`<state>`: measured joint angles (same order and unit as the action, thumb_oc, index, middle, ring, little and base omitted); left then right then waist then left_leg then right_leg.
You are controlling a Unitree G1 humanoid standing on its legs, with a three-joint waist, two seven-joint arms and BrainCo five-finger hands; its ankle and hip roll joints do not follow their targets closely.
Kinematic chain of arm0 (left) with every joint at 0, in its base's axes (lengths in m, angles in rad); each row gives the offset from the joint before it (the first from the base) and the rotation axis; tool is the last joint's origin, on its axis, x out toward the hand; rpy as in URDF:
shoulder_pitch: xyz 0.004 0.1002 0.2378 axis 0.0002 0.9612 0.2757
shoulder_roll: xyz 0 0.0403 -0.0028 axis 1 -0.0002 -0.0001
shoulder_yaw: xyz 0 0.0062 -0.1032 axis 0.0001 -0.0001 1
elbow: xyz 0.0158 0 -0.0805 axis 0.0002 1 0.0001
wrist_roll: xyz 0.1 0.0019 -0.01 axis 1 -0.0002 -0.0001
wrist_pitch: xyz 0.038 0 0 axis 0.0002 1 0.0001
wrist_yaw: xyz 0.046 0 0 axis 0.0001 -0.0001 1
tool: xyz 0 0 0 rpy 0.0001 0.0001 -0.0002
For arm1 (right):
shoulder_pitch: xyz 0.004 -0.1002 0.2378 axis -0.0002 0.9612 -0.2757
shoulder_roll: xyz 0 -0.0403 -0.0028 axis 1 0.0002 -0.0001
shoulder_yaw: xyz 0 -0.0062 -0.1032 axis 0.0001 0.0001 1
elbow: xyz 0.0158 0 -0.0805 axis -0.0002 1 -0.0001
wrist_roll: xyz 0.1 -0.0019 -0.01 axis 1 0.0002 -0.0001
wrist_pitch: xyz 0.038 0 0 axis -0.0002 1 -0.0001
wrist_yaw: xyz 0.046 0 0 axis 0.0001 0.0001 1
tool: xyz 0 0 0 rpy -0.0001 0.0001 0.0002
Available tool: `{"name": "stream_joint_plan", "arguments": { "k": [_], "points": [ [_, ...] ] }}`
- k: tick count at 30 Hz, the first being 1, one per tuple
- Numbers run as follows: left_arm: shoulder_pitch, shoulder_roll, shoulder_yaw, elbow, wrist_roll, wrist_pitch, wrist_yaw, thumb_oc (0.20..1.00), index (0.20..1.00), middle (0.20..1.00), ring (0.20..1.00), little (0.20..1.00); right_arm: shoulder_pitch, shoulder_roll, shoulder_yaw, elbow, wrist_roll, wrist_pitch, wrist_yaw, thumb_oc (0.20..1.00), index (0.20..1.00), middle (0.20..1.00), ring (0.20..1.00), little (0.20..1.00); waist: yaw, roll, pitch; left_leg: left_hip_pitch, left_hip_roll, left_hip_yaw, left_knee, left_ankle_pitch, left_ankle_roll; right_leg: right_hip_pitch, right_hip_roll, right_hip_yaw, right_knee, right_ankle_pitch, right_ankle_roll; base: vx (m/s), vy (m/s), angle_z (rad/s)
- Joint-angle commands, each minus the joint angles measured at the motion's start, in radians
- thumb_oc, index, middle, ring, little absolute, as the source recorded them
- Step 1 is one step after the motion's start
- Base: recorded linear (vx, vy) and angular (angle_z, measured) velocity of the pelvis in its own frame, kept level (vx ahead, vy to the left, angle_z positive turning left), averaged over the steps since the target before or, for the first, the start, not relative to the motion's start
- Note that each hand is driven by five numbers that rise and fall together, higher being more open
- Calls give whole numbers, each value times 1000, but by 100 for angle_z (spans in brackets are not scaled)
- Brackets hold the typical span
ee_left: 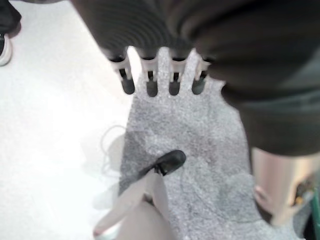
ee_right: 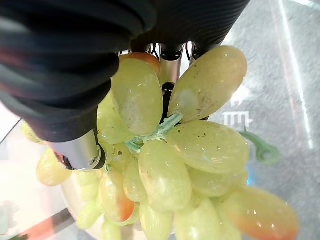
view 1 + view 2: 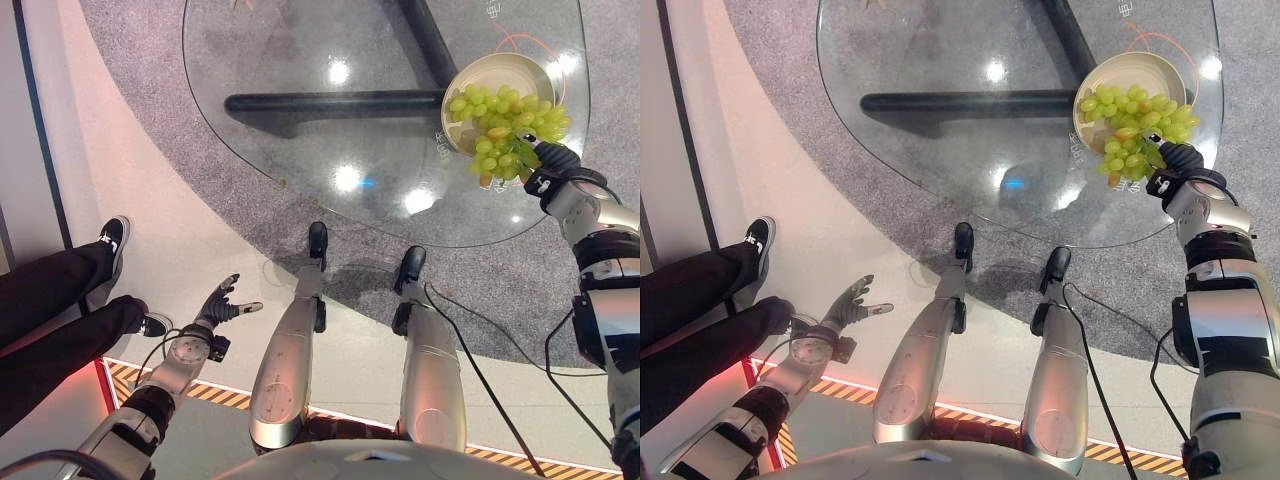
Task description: Pick up fruits into the plate
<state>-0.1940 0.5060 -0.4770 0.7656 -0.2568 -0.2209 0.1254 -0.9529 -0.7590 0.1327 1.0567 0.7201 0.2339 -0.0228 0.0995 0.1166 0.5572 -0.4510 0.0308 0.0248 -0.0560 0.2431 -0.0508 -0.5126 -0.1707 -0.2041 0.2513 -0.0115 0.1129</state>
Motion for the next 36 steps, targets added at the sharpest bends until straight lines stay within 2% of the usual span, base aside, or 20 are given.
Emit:
{"name": "stream_joint_plan", "arguments": {
  "k": [1, 2, 3, 4, 10, 16, 21, 27, 30, 33, 36],
  "points": [
    [-6, -5, -47, -10, -41, -4, 18, 1000, 1000, 1000, 1000, 1000, -73, -126, 77, 10, -37, -2, -39, 533, 533, 533, 533, 533, -1, 66, -37, -18, -59, 4, 82, -138, 11, -24, 70, -47, 1, -9, -48, -32, -2, -1],
    [-8, -1, -50, -13, -45, -3, 14, 1000, 1000, 1000, 1000, 1000, -79, -126, 82, 11, -43, 1, -57, 746, 746, 746, 746, 746, -1, 67, -37, -18, -59, 4, 81, -137, 11, -24, 71, -47, 1, -8, -48, 0, 0, 0],
    [-8, -1, -50, -13, -45, -3, 14, 1000, 1000, 1000, 1000, 1000, -80, -126, 82, 13, -44, 1, -58, 903, 903, 903, 903, 903, -1, 67, -37, -19, -59, 4, 81, -137, 11, -24, 71, -47, 1, -8, -48, 0, 0, 0],
    [-7, -2, -51, -13, -46, -6, 14, 1000, 1000, 1000, 1000, 1000, -88, -127, 86, 19, -41, 1, -71, 1000, 1000, 1000, 1000, 1000, 1, 67, -37, -19, -59, 4, 79, -136, 11, -25, 71, -48, -1, -7, -47, 0, 0, 0],
    [-1, -7, -64, -18, -59, -8, 12, 1000, 1000, 1000, 1000, 1000, -118, -128, 98, 20, -33, -18, -144, 1000, 1000, 1000, 1000, 1000, 4, 69, -37, -14, -58, 4, 72, -134, 12, -24, 73, -48, -3, -5, -47, 0, 7, 0],
    [2, -14, -56, -14, -64, -4, 7, 1000, 1000, 1000, 1000, 1000, -117, -115, 87, -79, -7, -102, -168, 1000, 1000, 1000, 1000, 1000, -1, 57, -37, -2, -56, 7, 73, -137, 11, -11, 73, -46, -6, -2, -44, 10, 46, 0],
    [1, -14, -47, -8, -73, 4, 2, 1000, 1000, 1000, 1000, 1000, -126, -111, 93, -143, -18, -98, -209, 1000, 1000, 1000, 1000, 1000, -6, 42, -37, 8, -55, 8, 73, -142, 12, -1, 76, -43, -13, 1, -43, 2, 6, 0],
    [9, -15, -42, 8, -83, -4, -13, 1000, 1000, 1000, 1000, 1000, -177, -125, 125, -131, -35, -131, -218, 1000, 1000, 1000, 1000, 1000, 2, 31, -37, 28, -53, 5, 66, -143, 13, 20, 77, -47, -21, 3, -44, 12, 32, 1],
    [14, -16, -35, 15, -84, -5, -23, 1000, 1000, 1000, 1000, 1000, -183, -125, 134, -154, -74, -169, -200, 1000, 1000, 1000, 1000, 1000, 6, 24, -37, 38, -53, 3, 68, -147, 15, 32, 76, -52, -18, 0, -45, -2, 9, 1],
    [14, -17, -26, 20, -82, -3, -29, 1000, 1000, 1000, 1000, 1000, -179, -126, 140, -175, -108, -177, -200, 1000, 1000, 1000, 1000, 1000, 9, 18, -37, 41, -52, 2, 71, -144, 17, 38, 76, -57, -22, 7, -46, 13, 7, 0],
    [20, -15, -15, 24, -74, 5, -37, 1000, 1000, 1000, 1000, 1000, -168, -135, 167, -200, -221, -192, -224, 1000, 1000, 1000, 1000, 1000, 11, 2, -37, 63, -53, 1, 78, -157, 21, 63, 74, -62, -19, -2, -46, 11, 1, 0]
  ]
}}
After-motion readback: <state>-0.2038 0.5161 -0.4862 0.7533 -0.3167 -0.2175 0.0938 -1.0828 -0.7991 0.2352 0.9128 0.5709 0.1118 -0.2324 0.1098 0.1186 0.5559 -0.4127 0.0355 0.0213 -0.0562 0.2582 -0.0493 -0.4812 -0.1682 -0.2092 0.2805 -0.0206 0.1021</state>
